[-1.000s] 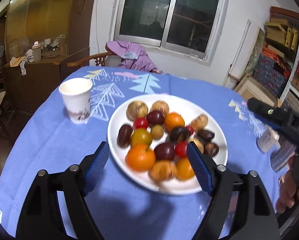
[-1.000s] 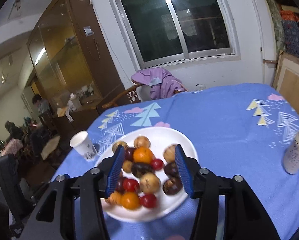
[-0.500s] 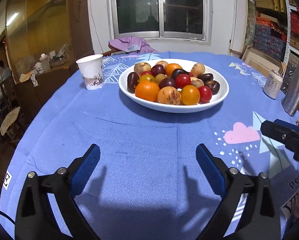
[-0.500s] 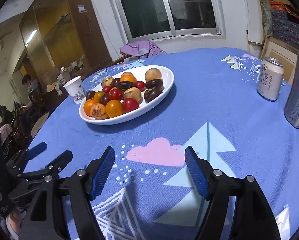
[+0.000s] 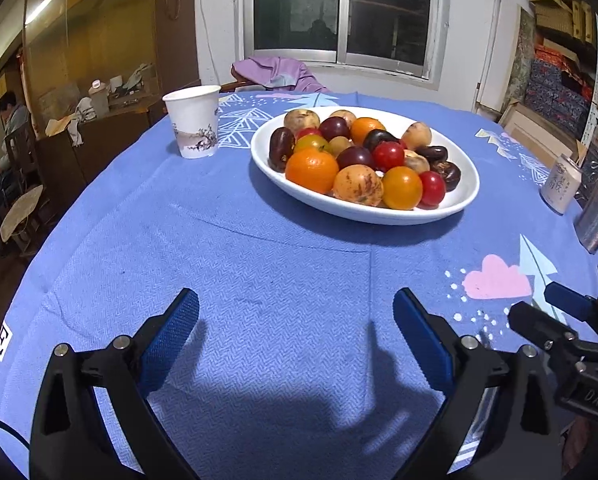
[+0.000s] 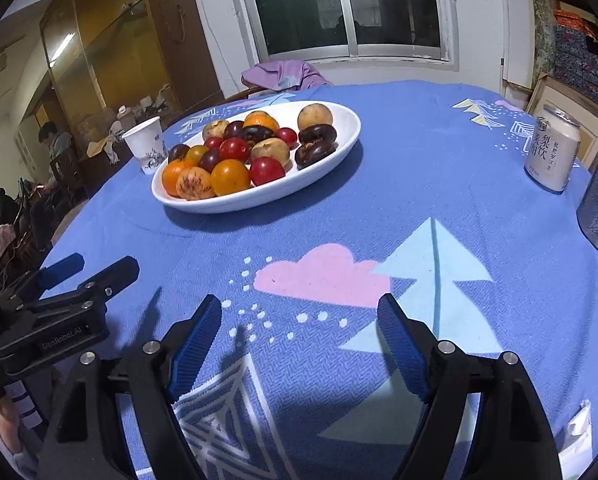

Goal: Organize fruits

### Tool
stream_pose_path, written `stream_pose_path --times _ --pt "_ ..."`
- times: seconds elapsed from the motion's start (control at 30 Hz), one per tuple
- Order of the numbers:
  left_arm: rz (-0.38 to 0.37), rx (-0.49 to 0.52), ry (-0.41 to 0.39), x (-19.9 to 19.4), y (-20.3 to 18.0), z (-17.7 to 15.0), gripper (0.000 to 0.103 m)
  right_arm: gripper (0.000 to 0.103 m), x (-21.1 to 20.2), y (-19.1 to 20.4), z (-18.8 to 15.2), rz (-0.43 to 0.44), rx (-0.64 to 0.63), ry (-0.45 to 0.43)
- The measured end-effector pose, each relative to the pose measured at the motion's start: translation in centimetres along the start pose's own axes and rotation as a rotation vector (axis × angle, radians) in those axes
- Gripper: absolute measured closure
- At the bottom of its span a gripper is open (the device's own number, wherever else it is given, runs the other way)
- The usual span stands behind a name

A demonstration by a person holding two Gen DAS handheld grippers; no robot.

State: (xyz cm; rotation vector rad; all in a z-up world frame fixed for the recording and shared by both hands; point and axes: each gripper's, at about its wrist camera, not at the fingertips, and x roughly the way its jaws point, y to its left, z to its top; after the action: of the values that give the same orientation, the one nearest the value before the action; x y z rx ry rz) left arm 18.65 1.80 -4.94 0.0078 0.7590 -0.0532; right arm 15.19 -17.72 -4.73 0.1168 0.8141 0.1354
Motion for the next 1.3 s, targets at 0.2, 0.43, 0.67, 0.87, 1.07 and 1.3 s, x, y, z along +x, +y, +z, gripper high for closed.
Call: stream_pose_path --times 0.2,0.43,0.67,0.87,1.07,1.3 --pt "0.006 0.032 -0.016 -0.2 -0.8 -0.1 0.004 0.022 0.4 0.1 -0.2 0.013 0.003 0.026" --pt "-0.038 0.045 0.112 1.4 -0.9 -0.8 0.004 0.017 0.9 0.4 -0.7 0.015 0.013 0.079" --pt "-0.032 0.055 0.194 0.7 -1.4 -3.4 0.004 0.003 -0.5 1.8 -3.0 -0.041 0.017 0.099" --pt "-0.016 0.056 0.199 -0.6 -1.9 -4.6 0.004 0.003 -1.7 1.5 -4.3 -0.08 0.029 0.106" --pt "-0.026 0.045 0.204 -0.7 -1.5 -4.6 0.004 0.003 -1.6 1.5 -4.2 -0.083 0.023 0.11" --pt "-0.028 0.044 0.204 -0.7 -1.4 -4.7 0.004 0.003 -1.6 1.6 -4.2 -0.083 0.022 0.11"
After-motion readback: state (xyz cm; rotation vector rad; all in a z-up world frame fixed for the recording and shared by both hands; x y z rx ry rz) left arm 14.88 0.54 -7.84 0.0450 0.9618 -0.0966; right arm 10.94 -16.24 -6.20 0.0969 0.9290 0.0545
